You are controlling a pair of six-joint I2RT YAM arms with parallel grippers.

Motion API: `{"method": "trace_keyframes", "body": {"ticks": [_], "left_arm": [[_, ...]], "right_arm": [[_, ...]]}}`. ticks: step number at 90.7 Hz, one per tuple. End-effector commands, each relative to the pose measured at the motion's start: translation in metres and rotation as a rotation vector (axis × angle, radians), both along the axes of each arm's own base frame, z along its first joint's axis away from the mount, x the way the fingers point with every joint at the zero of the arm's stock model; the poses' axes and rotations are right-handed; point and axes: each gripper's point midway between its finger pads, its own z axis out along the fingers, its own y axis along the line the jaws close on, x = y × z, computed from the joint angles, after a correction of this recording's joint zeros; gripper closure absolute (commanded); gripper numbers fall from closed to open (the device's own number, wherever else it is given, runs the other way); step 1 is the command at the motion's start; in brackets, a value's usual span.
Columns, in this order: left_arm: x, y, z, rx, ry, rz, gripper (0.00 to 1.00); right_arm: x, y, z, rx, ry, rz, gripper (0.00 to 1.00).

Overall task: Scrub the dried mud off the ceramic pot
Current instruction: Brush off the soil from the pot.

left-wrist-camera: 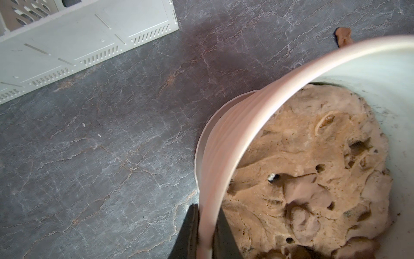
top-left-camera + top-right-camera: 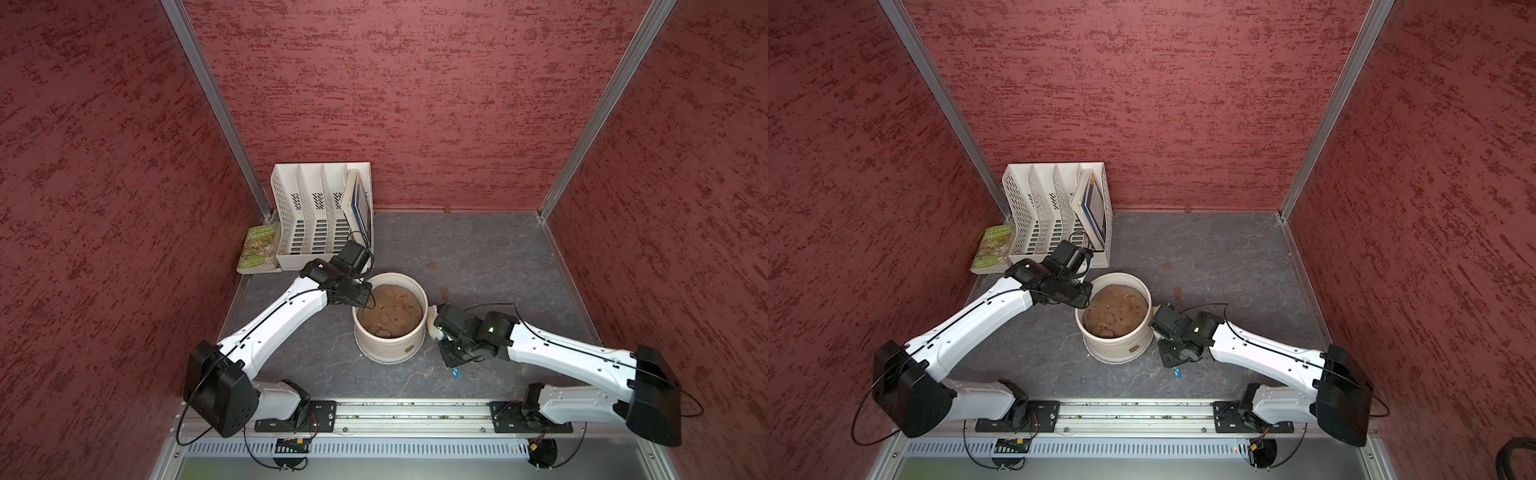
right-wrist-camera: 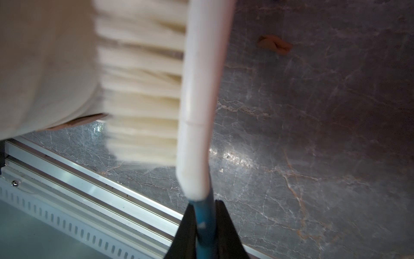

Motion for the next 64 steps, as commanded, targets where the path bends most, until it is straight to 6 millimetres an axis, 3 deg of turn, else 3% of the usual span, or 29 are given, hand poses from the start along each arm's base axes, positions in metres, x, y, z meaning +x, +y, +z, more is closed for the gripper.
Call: {"method": "trace_keyframes", "body": {"ticks": [1,19,42,53,64], "left_arm": [[0.004,-0.026,0.025,-0.125,-0.046,-0.083,1.0],[0.003,-0.026,0.025,-0.127,-0.043,-0.082,1.0],[0.001,-0.023,0.025,-0.122,-0.043,-0.08,1.0],[0.001,-0.023,0.024,-0.124,-0.042,-0.075,1.0],[0.0,-0.022,0.021,-0.126,-0.038,-0.072,1.0]], "right_arm": [[0.008,0.024,0.011,0.055,-0.027,0.062,1.0],[0.029,0.027,0.001,0.004,-0.009,0.014,1.0],[0.058,-0.012,-0.024,-0.103,0.041,-0.123,1.0],[0.059,-0.018,-0.018,-0.109,0.029,-0.127,1.0],[0.053,-0.019,0.003,-0.057,-0.011,-0.116,1.0]]}}
